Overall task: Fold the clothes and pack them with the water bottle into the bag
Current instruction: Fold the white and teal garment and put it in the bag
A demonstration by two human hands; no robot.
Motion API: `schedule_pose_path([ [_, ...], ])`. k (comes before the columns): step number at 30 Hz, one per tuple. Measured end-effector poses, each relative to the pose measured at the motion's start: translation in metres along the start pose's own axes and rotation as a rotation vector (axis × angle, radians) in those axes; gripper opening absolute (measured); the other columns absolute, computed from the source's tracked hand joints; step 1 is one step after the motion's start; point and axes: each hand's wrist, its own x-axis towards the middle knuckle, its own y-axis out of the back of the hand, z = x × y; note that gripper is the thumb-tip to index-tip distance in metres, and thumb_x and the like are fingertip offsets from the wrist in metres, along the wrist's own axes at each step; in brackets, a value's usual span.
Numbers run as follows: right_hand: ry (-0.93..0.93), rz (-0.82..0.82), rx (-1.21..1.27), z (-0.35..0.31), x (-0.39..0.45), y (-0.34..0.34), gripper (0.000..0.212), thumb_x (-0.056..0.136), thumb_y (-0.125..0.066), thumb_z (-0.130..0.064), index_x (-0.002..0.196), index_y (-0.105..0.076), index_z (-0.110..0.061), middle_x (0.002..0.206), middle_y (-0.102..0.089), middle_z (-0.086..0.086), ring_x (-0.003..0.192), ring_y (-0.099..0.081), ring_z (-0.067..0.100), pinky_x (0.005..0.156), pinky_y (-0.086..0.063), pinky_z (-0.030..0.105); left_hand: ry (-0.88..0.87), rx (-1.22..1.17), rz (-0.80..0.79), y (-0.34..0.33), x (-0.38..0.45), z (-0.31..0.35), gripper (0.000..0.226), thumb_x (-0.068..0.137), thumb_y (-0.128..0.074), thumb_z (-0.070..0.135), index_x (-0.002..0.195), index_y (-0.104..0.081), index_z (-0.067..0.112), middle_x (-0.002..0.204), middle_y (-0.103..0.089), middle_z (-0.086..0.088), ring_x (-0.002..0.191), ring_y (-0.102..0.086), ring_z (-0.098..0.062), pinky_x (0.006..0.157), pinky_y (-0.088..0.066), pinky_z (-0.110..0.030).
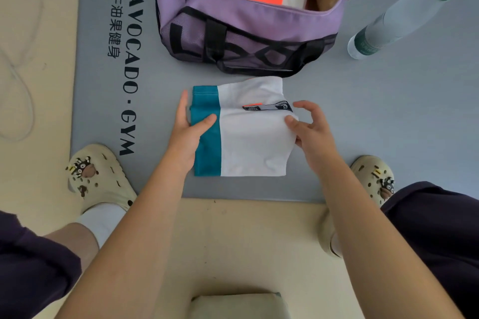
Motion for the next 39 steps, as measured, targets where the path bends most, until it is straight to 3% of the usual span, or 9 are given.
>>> schedule_pose_path([
  [4, 0.075, -0.094, -0.027, -0.017, 0.006, -0.006, 0.02, 0.092, -0.063, -0.008, 0.11, -0.067, -0.018, 0.096, -0.068, 0.004, 0.086, -0.06, 0.017, 0.083, -0.048, 0.032, -0.05, 0.096, -0.101, -0.002, 0.0, 0.023, 0.036, 0.092, -0.063, 0.006, 0.121, -0.068, 0.027, 0.123, -0.069, -0.003, 0.113, -0.066, -0.022, 0.086, -0.054, -0.026],
  [7, 0.13, -0.158, -0.233, -0.023, 0.008, -0.007, 0.04, 0.086, -0.068, -0.002, 0.121, -0.063, -0.022, 0.119, -0.065, -0.003, 0.097, -0.062, 0.014, 0.088, -0.053, 0.028, -0.042, 0.25, -0.131, 0.002, 0.001, 0.032, 0.038, 0.082, -0.075, 0.009, 0.113, -0.07, 0.029, 0.118, -0.071, -0.002, 0.108, -0.067, -0.02, 0.084, -0.053, -0.025],
  [14, 0.295, -0.071, -0.705, -0.024, 0.011, -0.018, 0.052, 0.083, -0.069, -0.005, 0.125, -0.059, -0.033, 0.11, -0.057, -0.028, 0.089, -0.054, 0.006, 0.084, -0.042, 0.014, -0.078, 0.631, 0.013, 0.0, 0.01, 0.033, 0.039, 0.073, -0.082, 0.01, 0.098, -0.068, 0.036, 0.11, -0.061, 0.018, 0.105, -0.059, -0.007, 0.074, -0.049, -0.018],
  [18, 0.357, 0.023, -0.809, -0.021, 0.011, -0.022, 0.04, 0.083, -0.071, -0.007, 0.119, -0.066, -0.022, 0.113, -0.065, -0.004, 0.088, -0.05, 0.01, 0.079, -0.036, 0.015, -0.124, 0.713, 0.151, 0.0, 0.013, 0.026, 0.032, 0.072, -0.084, 0.014, 0.097, -0.071, 0.029, 0.098, -0.06, 0.02, 0.101, -0.061, -0.013, 0.085, -0.053, -0.03],
  [25, 0.485, 0.04, -1.092, -0.026, 0.01, -0.018, 0.033, 0.082, -0.075, -0.012, 0.113, -0.068, -0.006, 0.103, -0.05, 0.015, 0.104, -0.048, 0.034, 0.082, -0.042, 0.035, -0.329, 1.011, 0.169, 0.004, 0.013, 0.017, 0.028, 0.079, -0.08, 0.03, 0.104, -0.073, 0.019, 0.097, -0.063, 0.007, 0.089, -0.058, -0.013, 0.074, -0.039, -0.022],
  [30, 0.287, -0.223, -0.989, -0.047, 0.012, -0.008, 0.019, 0.085, -0.071, -0.025, 0.099, -0.06, -0.018, 0.106, -0.057, -0.001, 0.097, -0.052, 0.019, 0.074, -0.038, 0.026, -0.446, 1.31, 0.01, 0.016, 0.013, 0.033, 0.028, 0.078, -0.08, 0.035, 0.098, -0.075, 0.015, 0.129, -0.049, -0.001, 0.129, -0.034, -0.023, 0.103, -0.028, -0.028],
  [32, 0.124, -0.327, -0.888, -0.056, 0.013, -0.004, 0.016, 0.087, -0.069, -0.027, 0.094, -0.056, -0.02, 0.094, -0.059, -0.004, 0.085, -0.054, 0.016, 0.069, -0.041, 0.026, -0.323, 1.266, -0.146, 0.015, 0.012, 0.046, 0.024, 0.079, -0.08, 0.031, 0.095, -0.075, 0.015, 0.129, -0.056, 0.004, 0.125, -0.041, -0.016, 0.099, -0.029, -0.023],
  [35, 0.012, -0.397, -0.603, -0.062, 0.013, 0.006, 0.015, 0.09, -0.067, -0.024, 0.089, -0.057, -0.013, 0.087, -0.06, -0.003, 0.083, -0.056, 0.014, 0.076, -0.043, 0.028, -0.022, 0.999, -0.347, 0.012, 0.006, 0.067, 0.018, 0.081, -0.078, 0.03, 0.088, -0.073, 0.015, 0.092, -0.07, 0.007, 0.087, -0.062, -0.011, 0.077, -0.043, -0.027],
  [39, -0.074, -0.381, -0.293, -0.057, 0.015, 0.015, 0.015, 0.095, -0.06, -0.033, 0.093, -0.06, -0.018, 0.084, -0.062, -0.006, 0.078, -0.06, 0.011, 0.068, -0.052, 0.022, 0.098, 0.516, -0.398, 0.012, 0.008, 0.07, 0.017, 0.074, -0.075, 0.03, 0.085, -0.071, 0.016, 0.083, -0.07, 0.001, 0.076, -0.064, -0.009, 0.07, -0.051, -0.019],
])
